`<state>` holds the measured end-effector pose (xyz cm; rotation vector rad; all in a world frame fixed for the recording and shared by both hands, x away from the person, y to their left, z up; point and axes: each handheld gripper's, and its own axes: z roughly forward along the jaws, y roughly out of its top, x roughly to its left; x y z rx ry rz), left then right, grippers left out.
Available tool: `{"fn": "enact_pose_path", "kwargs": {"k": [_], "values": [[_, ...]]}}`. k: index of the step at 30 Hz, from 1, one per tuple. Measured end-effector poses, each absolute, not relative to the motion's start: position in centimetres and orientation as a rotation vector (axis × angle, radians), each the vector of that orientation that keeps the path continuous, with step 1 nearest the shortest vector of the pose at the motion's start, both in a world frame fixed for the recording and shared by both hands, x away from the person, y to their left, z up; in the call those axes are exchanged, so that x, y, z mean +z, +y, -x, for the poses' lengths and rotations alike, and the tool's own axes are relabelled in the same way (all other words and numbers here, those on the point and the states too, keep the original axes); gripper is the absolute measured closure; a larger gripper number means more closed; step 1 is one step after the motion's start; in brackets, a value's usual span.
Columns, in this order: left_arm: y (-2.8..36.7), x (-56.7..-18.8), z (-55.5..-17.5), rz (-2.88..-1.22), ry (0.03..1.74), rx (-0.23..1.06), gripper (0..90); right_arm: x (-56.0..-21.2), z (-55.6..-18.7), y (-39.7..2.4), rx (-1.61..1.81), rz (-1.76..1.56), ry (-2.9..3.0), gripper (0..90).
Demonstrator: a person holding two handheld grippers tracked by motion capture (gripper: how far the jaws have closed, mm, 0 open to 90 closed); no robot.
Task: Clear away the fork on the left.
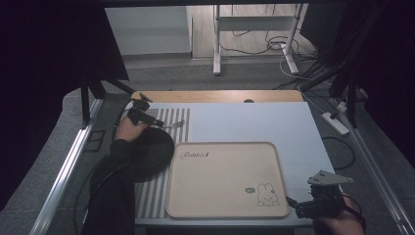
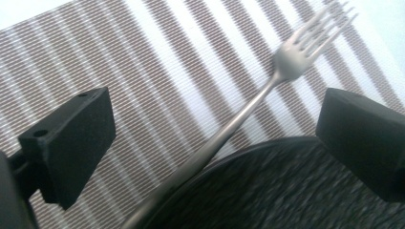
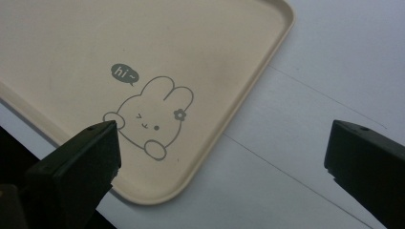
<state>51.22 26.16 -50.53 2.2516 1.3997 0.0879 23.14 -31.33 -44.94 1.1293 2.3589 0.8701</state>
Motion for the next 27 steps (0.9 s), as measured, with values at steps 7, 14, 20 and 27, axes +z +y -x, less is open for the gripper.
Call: {"fn": "enact_pose_path", "kwargs": {"k": [7,14,20,27], "values": [[23.7,-51.0,-51.9,-2.332,1.358,0.082,0.0,-44.9,-23.1,-31.3,0.874,-1.126,2.360,0.0],[21.9,-52.0,-52.5,-2.470,1.383,0.165,0.0,-44.9,-23.1,-31.3,0.876,-1.122,2.360,0.0],[22.2,-52.4,-52.7,-2.488,1.376,0.150,2.5,-45.0,-23.1,-31.3,0.877,-1.120,2.361,0.0],[23.2,-51.5,-52.6,-2.495,1.308,0.169,37.6,-45.0,-23.1,-31.3,0.870,-1.113,2.367,0.0]]}}
